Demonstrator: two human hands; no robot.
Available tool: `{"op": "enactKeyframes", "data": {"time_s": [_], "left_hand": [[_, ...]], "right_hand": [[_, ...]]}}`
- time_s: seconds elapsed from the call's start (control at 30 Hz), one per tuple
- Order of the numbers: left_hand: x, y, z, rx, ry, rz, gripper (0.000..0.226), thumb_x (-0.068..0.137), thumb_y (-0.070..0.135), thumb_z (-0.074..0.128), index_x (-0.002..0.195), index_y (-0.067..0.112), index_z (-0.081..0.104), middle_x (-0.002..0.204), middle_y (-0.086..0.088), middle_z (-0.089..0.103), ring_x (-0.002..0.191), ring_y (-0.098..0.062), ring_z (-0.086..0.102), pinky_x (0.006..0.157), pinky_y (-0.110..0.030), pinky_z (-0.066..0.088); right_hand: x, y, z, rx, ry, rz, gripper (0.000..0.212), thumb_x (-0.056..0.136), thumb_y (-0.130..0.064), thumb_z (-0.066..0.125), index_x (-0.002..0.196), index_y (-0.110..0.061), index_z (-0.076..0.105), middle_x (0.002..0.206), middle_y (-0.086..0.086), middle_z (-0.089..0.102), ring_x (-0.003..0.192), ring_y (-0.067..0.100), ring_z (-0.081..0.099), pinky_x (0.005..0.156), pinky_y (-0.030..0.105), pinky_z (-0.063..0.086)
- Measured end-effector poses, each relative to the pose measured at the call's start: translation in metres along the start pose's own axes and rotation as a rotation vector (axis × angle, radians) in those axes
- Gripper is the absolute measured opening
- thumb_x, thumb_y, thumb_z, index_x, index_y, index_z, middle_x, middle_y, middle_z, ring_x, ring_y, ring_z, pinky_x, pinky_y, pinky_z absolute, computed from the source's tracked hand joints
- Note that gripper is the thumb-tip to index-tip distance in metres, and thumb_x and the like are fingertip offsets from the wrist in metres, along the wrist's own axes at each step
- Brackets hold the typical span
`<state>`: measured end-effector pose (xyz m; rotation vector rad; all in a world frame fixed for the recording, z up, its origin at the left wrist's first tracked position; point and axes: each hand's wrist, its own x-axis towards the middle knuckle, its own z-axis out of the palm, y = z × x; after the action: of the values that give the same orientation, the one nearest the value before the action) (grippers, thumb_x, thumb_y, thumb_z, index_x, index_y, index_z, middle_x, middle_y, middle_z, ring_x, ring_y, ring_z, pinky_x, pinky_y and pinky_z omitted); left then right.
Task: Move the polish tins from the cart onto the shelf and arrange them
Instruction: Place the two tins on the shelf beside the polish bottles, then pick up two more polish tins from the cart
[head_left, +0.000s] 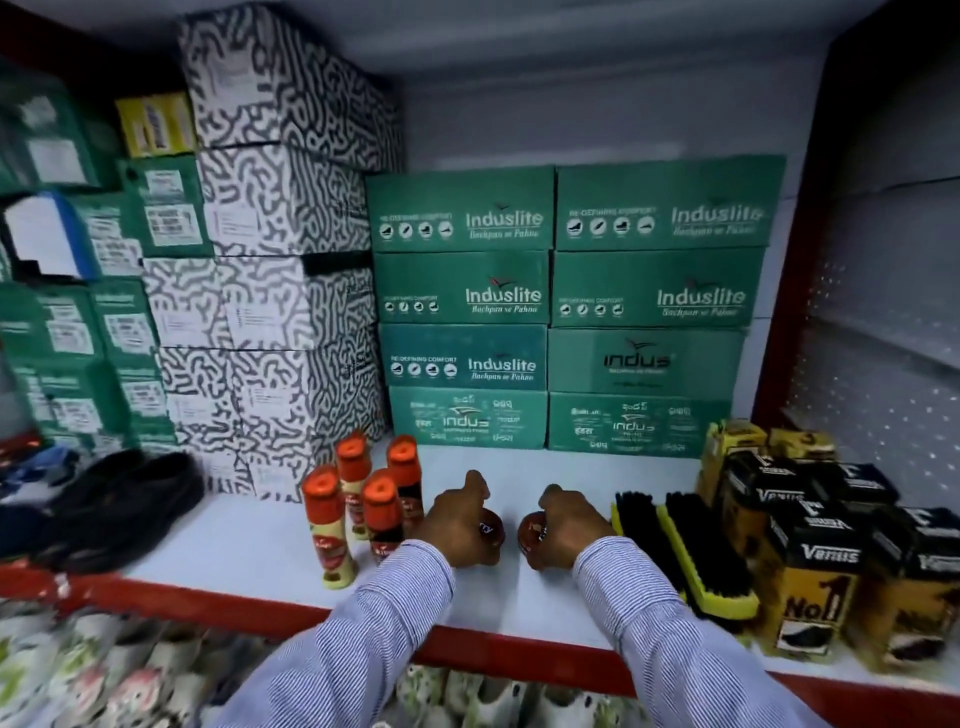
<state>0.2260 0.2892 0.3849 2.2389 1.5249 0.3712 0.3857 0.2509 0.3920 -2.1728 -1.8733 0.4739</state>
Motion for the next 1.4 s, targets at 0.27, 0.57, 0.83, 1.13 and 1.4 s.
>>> {"op": "enactKeyframes", "data": {"time_s": [0.27, 0.57, 0.83, 1.13, 1.4], "left_hand": [[0.003, -0.008, 0.011, 0.091, -0.052, -0.050, 0.075, 0.075, 0.026, 0.080, 0.136, 0.016, 0.039, 0.126, -0.016, 0.062, 0.120, -0.035, 0.060, 0.095, -0.036, 0.053], [-0.131, -0.006, 0.012, 0.253, 0.411, 0.406, 0.071, 0.095, 0.027, 0.055, 0.157, 0.024, 0.023, 0.170, -0.002, 0.016, 0.158, -0.026, 0.014, 0.125, -0.045, 0.029], [-0.261, -0.110, 0.105, 0.399, 0.380, 0.224, 0.078, 0.094, 0.047, 0.052, 0.160, 0.024, 0.017, 0.169, -0.013, 0.017, 0.156, -0.043, 0.009, 0.119, -0.068, 0.023], [-0.364, -0.245, 0.255, 0.280, -0.056, -0.259, 0.084, 0.092, 0.066, 0.037, 0.160, 0.024, 0.013, 0.166, -0.025, 0.011, 0.149, -0.060, 0.013, 0.112, -0.078, 0.005], [-0.410, -0.316, 0.383, 0.215, -0.453, -0.356, 0.083, 0.079, 0.055, 0.047, 0.152, 0.017, 0.040, 0.159, -0.027, 0.033, 0.151, -0.050, 0.009, 0.114, -0.066, -0.005]], "right_hand": [[0.001, 0.004, 0.012, 0.007, 0.014, 0.010, 0.068, 0.078, -0.029, 0.071, 0.136, -0.008, 0.041, 0.135, 0.017, 0.054, 0.125, 0.034, 0.052, 0.101, 0.038, 0.048], [-0.104, -0.013, 0.036, 0.038, 0.475, -0.278, 0.082, 0.087, -0.029, 0.060, 0.155, -0.022, 0.016, 0.165, 0.006, 0.014, 0.152, 0.030, 0.008, 0.122, 0.046, 0.019], [-0.193, -0.037, 0.167, -0.028, 0.402, -0.443, 0.084, 0.082, -0.031, 0.061, 0.155, -0.023, 0.019, 0.165, 0.011, 0.007, 0.152, 0.033, -0.005, 0.120, 0.058, 0.014], [-0.256, -0.021, 0.369, -0.143, -0.120, -0.406, 0.091, 0.072, -0.034, 0.067, 0.153, -0.021, 0.027, 0.163, 0.018, 0.006, 0.149, 0.045, 0.003, 0.115, 0.064, 0.015], [-0.292, 0.010, 0.543, -0.224, -0.517, -0.220, 0.096, 0.073, -0.032, 0.076, 0.154, -0.019, 0.025, 0.162, 0.019, 0.010, 0.147, 0.049, 0.010, 0.115, 0.065, 0.020]]}}
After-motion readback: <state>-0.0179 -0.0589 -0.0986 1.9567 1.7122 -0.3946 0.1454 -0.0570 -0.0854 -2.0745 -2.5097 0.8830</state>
